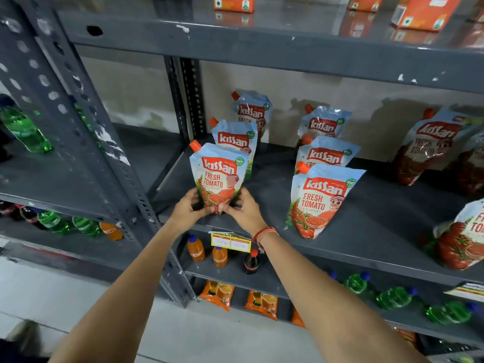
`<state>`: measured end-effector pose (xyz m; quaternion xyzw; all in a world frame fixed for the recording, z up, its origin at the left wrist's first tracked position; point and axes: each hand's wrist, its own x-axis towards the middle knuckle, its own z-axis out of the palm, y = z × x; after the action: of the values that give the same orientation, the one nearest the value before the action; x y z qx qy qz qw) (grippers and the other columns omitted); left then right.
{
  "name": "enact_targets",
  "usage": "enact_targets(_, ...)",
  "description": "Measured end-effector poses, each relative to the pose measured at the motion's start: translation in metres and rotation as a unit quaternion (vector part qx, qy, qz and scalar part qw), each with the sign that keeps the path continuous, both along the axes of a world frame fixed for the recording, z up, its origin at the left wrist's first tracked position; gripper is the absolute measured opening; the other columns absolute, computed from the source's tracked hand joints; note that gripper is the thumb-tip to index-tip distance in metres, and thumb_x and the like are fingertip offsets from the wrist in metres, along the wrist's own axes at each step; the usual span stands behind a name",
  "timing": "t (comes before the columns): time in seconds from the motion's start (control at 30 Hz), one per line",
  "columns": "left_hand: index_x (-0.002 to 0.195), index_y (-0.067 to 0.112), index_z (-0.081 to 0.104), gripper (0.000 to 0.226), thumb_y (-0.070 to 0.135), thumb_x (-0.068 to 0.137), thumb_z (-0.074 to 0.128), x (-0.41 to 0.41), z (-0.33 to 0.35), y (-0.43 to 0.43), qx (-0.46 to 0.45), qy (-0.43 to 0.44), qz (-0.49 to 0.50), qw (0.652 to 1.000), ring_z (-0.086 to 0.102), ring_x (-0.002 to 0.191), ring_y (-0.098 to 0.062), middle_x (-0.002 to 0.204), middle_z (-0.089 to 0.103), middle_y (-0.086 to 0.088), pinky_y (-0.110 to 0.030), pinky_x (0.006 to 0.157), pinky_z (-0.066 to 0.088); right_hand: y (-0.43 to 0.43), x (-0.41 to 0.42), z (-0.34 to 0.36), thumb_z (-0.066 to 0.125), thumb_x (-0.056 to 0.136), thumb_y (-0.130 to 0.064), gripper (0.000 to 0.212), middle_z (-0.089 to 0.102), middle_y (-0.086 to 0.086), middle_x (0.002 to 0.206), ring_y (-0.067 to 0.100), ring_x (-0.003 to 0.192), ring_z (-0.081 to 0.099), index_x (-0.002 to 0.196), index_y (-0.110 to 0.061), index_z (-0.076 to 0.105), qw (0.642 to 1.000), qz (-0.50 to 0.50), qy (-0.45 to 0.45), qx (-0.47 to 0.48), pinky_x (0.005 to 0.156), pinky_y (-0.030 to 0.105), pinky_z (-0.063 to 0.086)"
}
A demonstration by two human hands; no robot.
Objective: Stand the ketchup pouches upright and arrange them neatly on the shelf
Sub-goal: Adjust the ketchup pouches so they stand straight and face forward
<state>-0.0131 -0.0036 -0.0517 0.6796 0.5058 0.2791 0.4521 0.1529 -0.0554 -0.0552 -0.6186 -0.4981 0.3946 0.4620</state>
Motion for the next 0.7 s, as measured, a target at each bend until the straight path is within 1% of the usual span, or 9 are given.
enact_targets(0.1, 0.135, 0.009, 0.040, 0.073, 0.022, 0.074, 0.076, 0.008, -0.003, -0.007, 0.014, 0.005, -0.001, 1.000, 0.051, 0.123, -0.027, 0.133, 0.055, -0.014, -0.040, 0.105, 0.040, -0.011, 0.006, -0.006, 0.075, 0.078, -0.020, 0.045, 0.065, 0.006, 0.114, 0.018, 0.107, 0.061, 0.117, -0.012, 0.051, 1.000, -0.013, 0.015, 0.023, 0.091, 0.027, 0.052)
enact_targets(0.17, 0.133, 0.009, 0.042, 0.070, 0.022, 0.074, 0.076, 0.012, -0.005, -0.013, 0.015, 0.002, 0.007, 1.000, 0.052, 0.122, -0.026, 0.131, 0.056, -0.014, -0.039, 0.105, 0.040, -0.016, 0.009, -0.008, 0.074, 0.080, -0.019, 0.041, 0.065, 0.001, 0.109, 0.015, 0.105, 0.061, 0.113, -0.012, 0.052, 0.999, -0.013, 0.006, 0.031, 0.086, 0.018, 0.051)
enact_targets(0.2, 0.133, 0.008, 0.042, 0.070, 0.022, 0.073, 0.076, 0.013, -0.005, -0.015, 0.015, 0.001, 0.012, 1.000, 0.052, 0.122, -0.026, 0.130, 0.057, -0.014, -0.040, 0.106, 0.041, -0.017, 0.010, -0.007, 0.074, 0.080, -0.019, 0.040, 0.065, 0.000, 0.109, 0.014, 0.104, 0.061, 0.112, -0.012, 0.052, 0.999, -0.013, 0.000, 0.031, 0.086, 0.019, 0.050)
enact_targets(0.3, 0.132, 0.008, 0.044, 0.068, 0.022, 0.073, 0.077, 0.015, -0.004, -0.019, 0.021, -0.003, 0.025, 0.999, 0.054, 0.120, -0.026, 0.128, 0.059, -0.015, -0.039, 0.105, 0.042, -0.018, 0.013, -0.007, 0.073, 0.080, -0.022, 0.040, 0.067, 0.003, 0.111, 0.015, 0.104, 0.061, 0.112, -0.012, 0.052, 0.999, -0.015, -0.016, 0.034, 0.093, 0.029, 0.051)
enact_targets(0.37, 0.132, 0.008, 0.044, 0.068, 0.022, 0.073, 0.076, 0.016, -0.003, -0.020, 0.021, -0.002, 0.032, 0.999, 0.053, 0.120, -0.026, 0.129, 0.059, -0.014, -0.038, 0.104, 0.041, -0.017, 0.012, -0.007, 0.073, 0.080, -0.023, 0.042, 0.068, 0.006, 0.113, 0.017, 0.105, 0.062, 0.114, -0.011, 0.051, 0.998, -0.022, -0.032, 0.040, 0.094, 0.032, 0.052)
enact_targets(0.5, 0.133, 0.009, 0.044, 0.069, 0.022, 0.074, 0.076, 0.016, -0.002, -0.022, 0.021, -0.005, 0.033, 0.999, 0.053, 0.121, -0.025, 0.130, 0.058, -0.013, -0.039, 0.106, 0.041, -0.019, 0.007, -0.009, 0.070, 0.083, -0.021, 0.039, 0.068, 0.010, 0.113, 0.020, 0.106, 0.063, 0.113, -0.008, 0.051, 0.997, -0.037, -0.050, 0.052, 0.091, 0.030, 0.052)
enact_targets(0.57, 0.134, 0.008, 0.043, 0.069, 0.022, 0.074, 0.076, 0.015, -0.001, -0.023, 0.019, -0.006, 0.033, 0.999, 0.053, 0.122, -0.025, 0.130, 0.058, -0.013, -0.039, 0.106, 0.041, -0.019, 0.007, -0.008, 0.070, 0.083, -0.021, 0.038, 0.068, 0.011, 0.113, 0.021, 0.105, 0.063, 0.112, -0.007, 0.050, 0.996, -0.039, -0.057, 0.058, 0.090, 0.032, 0.053)
enact_targets(0.63, 0.135, 0.008, 0.042, 0.070, 0.021, 0.075, 0.075, 0.016, 0.000, -0.024, 0.013, -0.007, 0.035, 0.999, 0.052, 0.123, -0.026, 0.132, 0.057, -0.013, -0.038, 0.105, 0.040, -0.019, 0.007, -0.009, 0.069, 0.083, -0.022, 0.038, 0.067, 0.011, 0.113, 0.022, 0.105, 0.063, 0.112, -0.007, 0.049, 0.996, -0.040, -0.058, 0.052, 0.090, 0.034, 0.054)
enact_targets(0.7, 0.136, 0.008, 0.042, 0.071, 0.021, 0.075, 0.075, 0.016, 0.001, -0.026, 0.011, -0.002, 0.032, 0.999, 0.051, 0.124, -0.026, 0.133, 0.056, -0.014, -0.038, 0.105, 0.040, -0.020, 0.007, -0.008, 0.069, 0.084, -0.022, 0.038, 0.067, 0.011, 0.114, 0.022, 0.106, 0.063, 0.112, -0.007, 0.048, 0.997, -0.038, -0.058, 0.043, 0.090, 0.033, 0.053)
